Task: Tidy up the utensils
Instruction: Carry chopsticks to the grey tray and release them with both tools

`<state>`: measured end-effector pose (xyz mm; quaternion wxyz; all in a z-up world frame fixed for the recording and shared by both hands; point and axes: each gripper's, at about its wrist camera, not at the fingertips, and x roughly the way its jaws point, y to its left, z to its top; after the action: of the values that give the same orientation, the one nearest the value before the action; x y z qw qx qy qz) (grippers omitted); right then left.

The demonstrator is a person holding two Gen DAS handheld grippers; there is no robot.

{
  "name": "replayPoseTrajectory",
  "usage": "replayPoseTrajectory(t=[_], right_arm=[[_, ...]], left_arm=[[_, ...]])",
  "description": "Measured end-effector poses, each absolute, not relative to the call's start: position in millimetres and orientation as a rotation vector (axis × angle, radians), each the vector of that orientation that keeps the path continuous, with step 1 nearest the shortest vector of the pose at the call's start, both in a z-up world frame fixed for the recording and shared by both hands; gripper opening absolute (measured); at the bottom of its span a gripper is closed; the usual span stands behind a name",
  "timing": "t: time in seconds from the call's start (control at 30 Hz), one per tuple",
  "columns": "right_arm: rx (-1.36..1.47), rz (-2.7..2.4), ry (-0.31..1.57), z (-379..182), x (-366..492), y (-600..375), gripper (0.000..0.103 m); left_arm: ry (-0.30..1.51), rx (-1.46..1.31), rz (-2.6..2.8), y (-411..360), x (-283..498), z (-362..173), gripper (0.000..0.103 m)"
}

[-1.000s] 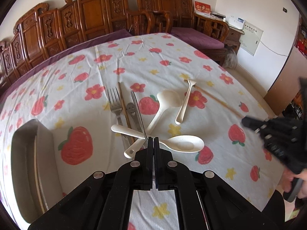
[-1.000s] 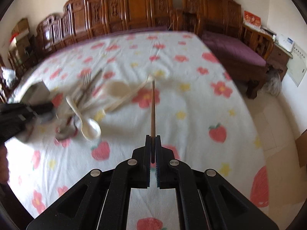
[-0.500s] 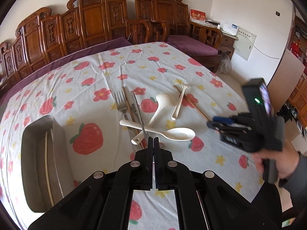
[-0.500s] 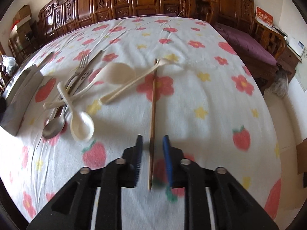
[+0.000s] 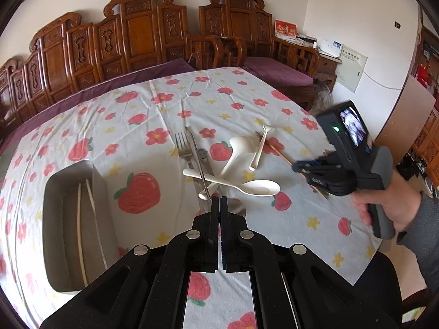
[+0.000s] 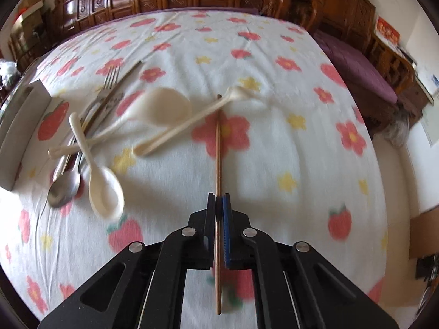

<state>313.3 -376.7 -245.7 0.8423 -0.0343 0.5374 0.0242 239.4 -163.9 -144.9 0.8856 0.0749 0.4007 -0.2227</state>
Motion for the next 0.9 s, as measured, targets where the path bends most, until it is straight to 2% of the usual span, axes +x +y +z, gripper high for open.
replayPoseTrajectory(t=[0.2,0.43,0.9], right_arm=[[-0.095,0.042,1.148,-232.8,272.7,-373.5,0.006],[-0.104,0.073,1.079,-197.9,253.1,-353.6,0.006],[-0.096,0.337,0.94,-141.1,274.5,-214.2,0.006]], left_arm=[[0.81,0.134,-0.447,-145.3,230.6,-135.3,0.0],[0.793,0.109,-0.398,-109.7,228.1,-127.0,0.0],[0.806,0.055,-0.237,-17.1,249.6,-142.7,0.0]])
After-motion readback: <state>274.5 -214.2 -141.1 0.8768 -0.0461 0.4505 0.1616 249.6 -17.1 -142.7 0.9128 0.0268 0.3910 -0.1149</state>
